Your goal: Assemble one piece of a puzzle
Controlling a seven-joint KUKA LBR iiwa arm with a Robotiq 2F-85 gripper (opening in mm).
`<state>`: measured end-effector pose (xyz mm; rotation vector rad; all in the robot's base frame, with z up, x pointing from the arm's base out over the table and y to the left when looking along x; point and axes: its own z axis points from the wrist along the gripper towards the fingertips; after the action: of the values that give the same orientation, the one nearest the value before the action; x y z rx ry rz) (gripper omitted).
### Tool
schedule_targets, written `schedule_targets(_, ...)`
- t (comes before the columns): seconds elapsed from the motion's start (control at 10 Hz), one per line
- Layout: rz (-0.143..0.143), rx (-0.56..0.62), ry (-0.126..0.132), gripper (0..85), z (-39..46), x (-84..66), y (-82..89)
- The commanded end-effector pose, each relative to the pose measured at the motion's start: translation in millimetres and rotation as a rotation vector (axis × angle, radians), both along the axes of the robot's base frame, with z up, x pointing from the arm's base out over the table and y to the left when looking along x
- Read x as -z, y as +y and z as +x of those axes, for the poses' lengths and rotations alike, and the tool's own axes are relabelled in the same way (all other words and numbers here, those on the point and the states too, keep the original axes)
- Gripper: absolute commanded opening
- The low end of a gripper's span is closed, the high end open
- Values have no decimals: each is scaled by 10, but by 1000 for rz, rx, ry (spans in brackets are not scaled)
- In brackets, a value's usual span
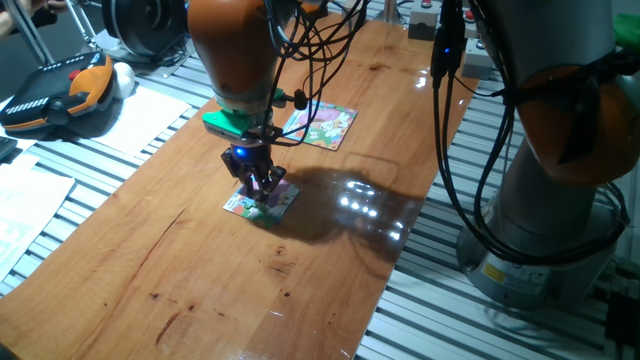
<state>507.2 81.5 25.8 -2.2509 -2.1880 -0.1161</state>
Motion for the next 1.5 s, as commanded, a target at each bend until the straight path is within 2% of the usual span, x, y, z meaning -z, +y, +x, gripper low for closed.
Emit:
schedule_targets(0.0,-1,2,-3,510,0,0,0)
schedule_targets(0.5,-5,4,-12,510,2,-21,-2)
schedule_targets(0.6,-4,-6,-12,340,0,-51,-2)
schedule_targets(0.7,-8,-13,-13,340,-4,-72,-3)
schedule_targets(0.9,-13,-21,-13,0,-8,-77,-5)
schedule_targets(1.2,-18,-24,-4,0,-6,-72,-3)
schedule_targets(1.4,-15,-27,-15,0,-3,-61,-3)
